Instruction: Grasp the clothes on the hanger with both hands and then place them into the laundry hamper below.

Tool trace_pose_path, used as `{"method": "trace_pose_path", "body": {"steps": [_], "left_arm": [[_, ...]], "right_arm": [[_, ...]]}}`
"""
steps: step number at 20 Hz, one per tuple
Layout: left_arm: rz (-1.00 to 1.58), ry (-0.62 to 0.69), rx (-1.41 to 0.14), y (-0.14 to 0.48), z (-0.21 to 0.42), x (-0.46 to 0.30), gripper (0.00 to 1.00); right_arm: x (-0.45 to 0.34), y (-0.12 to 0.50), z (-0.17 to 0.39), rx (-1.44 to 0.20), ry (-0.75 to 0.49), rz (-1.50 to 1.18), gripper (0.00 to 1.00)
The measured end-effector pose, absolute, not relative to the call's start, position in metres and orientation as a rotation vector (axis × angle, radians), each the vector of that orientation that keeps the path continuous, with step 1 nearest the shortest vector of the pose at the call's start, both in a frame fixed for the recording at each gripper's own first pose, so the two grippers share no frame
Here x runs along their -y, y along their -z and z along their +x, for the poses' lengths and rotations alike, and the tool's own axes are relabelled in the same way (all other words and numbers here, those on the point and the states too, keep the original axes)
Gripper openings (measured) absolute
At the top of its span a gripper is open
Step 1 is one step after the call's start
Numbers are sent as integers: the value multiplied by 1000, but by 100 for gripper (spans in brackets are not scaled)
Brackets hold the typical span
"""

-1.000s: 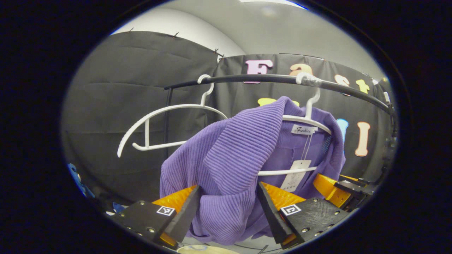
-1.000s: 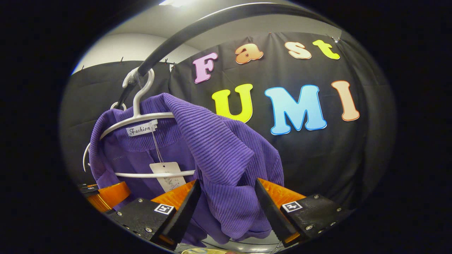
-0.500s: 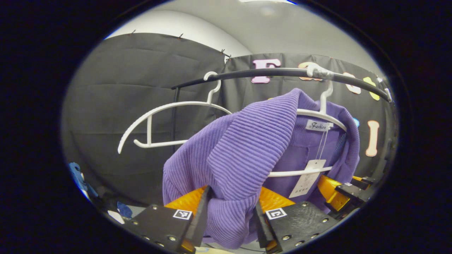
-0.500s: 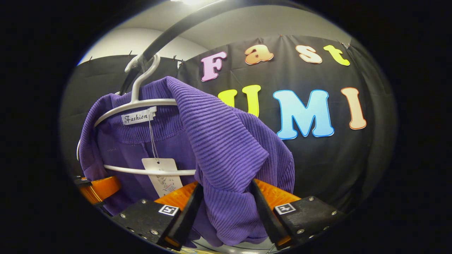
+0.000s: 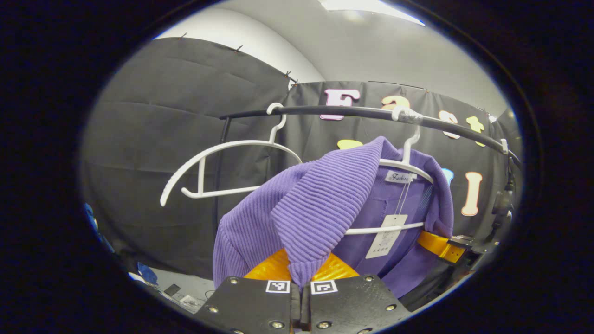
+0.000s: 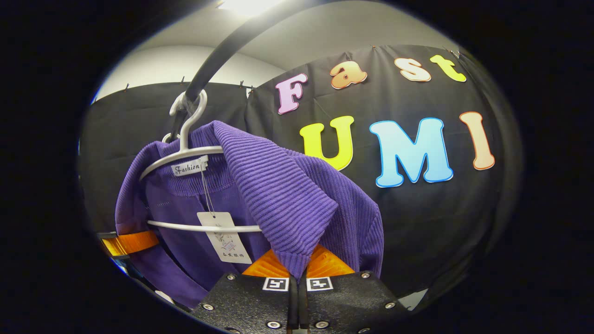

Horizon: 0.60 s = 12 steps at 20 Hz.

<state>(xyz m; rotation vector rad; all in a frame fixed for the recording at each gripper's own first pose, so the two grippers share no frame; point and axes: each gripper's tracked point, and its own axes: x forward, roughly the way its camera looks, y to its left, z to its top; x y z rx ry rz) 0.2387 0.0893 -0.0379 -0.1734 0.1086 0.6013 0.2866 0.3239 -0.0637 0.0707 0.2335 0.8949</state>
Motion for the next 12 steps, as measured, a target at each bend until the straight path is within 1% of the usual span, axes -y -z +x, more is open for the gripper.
{"method": "trace_pose_path", "body": {"steps": [1, 2, 3, 4, 7, 12], "left_arm": [[-174, -594, -104, 37, 238, -88, 1], [-184, -585, -90, 33, 237, -85, 0], [-191, -581, -77, 30, 231, -81, 1], [-190, -580, -70, 28, 228, -80, 7], [-175, -581, -56, 20, 214, -75, 7], [-183, -603, 5, -2, 188, -81, 7]], "right_arm": [[-321, 63, 291, -229, -893, 59, 0], [-315, 61, 288, -216, -889, 50, 0], [-312, 57, 285, -203, -890, 36, 0], [-311, 59, 283, -203, -896, 27, 0], [-307, 60, 288, -179, -897, 1, 0], [-288, 52, 297, -121, -853, 27, 0]]}}
